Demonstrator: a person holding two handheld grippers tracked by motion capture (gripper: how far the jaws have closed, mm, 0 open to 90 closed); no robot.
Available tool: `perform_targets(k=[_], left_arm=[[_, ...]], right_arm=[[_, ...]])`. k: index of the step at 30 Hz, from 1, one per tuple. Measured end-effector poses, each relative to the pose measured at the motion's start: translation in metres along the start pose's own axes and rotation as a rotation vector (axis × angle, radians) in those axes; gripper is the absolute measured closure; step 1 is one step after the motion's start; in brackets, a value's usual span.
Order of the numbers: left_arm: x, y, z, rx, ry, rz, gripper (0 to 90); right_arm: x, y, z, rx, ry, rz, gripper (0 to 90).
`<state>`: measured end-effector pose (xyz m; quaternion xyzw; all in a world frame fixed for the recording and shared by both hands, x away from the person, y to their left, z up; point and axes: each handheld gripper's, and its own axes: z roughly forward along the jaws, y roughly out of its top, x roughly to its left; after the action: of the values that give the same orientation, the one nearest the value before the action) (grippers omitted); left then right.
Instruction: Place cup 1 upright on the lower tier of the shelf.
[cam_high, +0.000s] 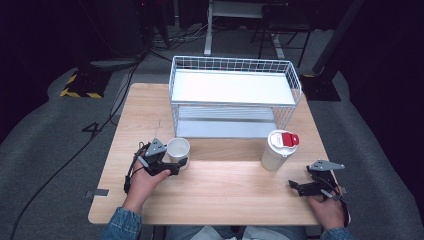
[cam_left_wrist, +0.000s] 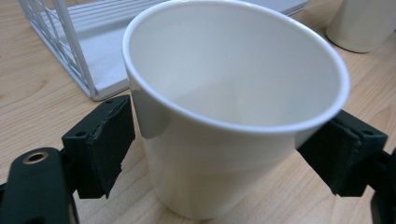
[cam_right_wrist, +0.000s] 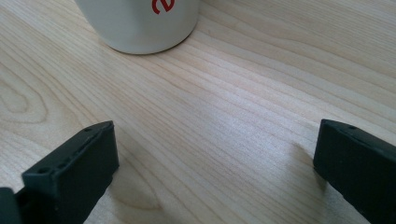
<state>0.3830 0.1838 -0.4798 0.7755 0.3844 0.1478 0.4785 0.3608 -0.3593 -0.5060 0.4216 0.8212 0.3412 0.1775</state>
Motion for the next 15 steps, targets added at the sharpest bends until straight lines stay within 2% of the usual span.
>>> perform_targets(k=[2,7,8,15], left_arm=[[-0.0006,-0.0003,0.0043,-0.005,0.008,-0.003,15.3],[-0.0041,-0.002,0.0115,0.01,0.024,0.04,16.1],[-0.0044,-0.002,0.0114,0.013,0.033,0.053,19.1],[-0.0068,-0.0023,0.0107,0.016,0.047,0.063,21.7]], right_arm=[[0.0,0.0,0.0,0.0,-0.002,0.002,0.0],[-0.0004,-0.0001,0.0002,-0.002,-0.006,0.007,0.0],[-0.0005,-0.0001,0.0002,-0.002,-0.007,0.007,0.0],[-0.0004,-0.0001,0.0002,-0.002,-0.007,0.007,0.0]])
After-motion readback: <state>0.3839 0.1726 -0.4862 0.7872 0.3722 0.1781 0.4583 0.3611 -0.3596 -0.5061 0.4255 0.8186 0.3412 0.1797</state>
